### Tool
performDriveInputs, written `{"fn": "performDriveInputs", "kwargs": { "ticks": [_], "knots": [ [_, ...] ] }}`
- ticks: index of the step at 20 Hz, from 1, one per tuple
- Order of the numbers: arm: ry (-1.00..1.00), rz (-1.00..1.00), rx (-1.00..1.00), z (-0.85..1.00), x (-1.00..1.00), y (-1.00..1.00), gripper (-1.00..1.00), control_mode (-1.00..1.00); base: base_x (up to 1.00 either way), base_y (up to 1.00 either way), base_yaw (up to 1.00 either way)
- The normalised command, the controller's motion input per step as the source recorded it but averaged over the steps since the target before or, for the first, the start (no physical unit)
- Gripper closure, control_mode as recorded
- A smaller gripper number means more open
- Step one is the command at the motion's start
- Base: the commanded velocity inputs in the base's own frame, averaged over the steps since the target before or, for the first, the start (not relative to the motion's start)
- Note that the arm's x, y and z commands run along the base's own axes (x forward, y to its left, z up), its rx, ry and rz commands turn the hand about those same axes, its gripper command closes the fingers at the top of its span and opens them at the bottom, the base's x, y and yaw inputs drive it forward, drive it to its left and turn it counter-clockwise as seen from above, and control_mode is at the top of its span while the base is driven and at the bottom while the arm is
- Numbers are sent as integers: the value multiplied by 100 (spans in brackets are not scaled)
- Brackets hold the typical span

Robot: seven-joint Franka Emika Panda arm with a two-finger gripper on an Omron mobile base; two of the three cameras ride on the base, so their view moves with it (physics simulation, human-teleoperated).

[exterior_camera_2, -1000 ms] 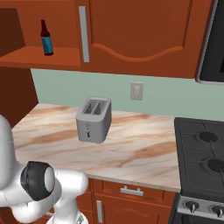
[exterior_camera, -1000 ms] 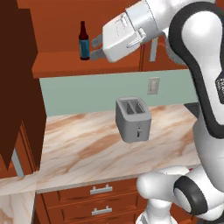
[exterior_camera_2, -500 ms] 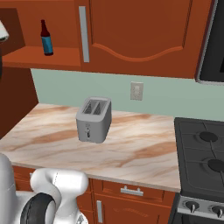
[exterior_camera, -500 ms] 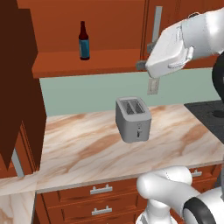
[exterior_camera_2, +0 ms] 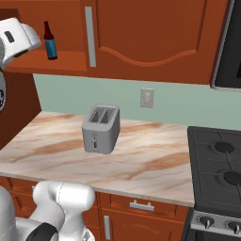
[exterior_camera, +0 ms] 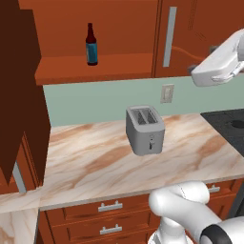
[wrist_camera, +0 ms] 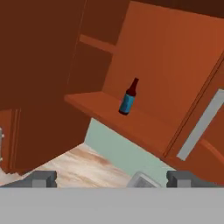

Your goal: Get the candle and the beer from the cabinet and move them to the dining counter.

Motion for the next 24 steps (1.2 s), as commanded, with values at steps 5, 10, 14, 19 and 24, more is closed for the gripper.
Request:
{"fn": "performDriveInputs", "kwargs": {
  "ticks": [5,10,14,19,24],
  "knots": [
    [-13,-35,6,-5,0,-56,-100,-100,0,0,0],
    [-17,-14,9,-21,8,-18,-100,-100,0,0,0],
    [-15,1,11,-36,24,-2,-100,-100,0,0,0],
    [-9,5,11,-27,34,-16,-100,-100,0,0,0],
    [-4,-3,3,-7,20,-17,-100,-100,0,0,0]
  ]
}}
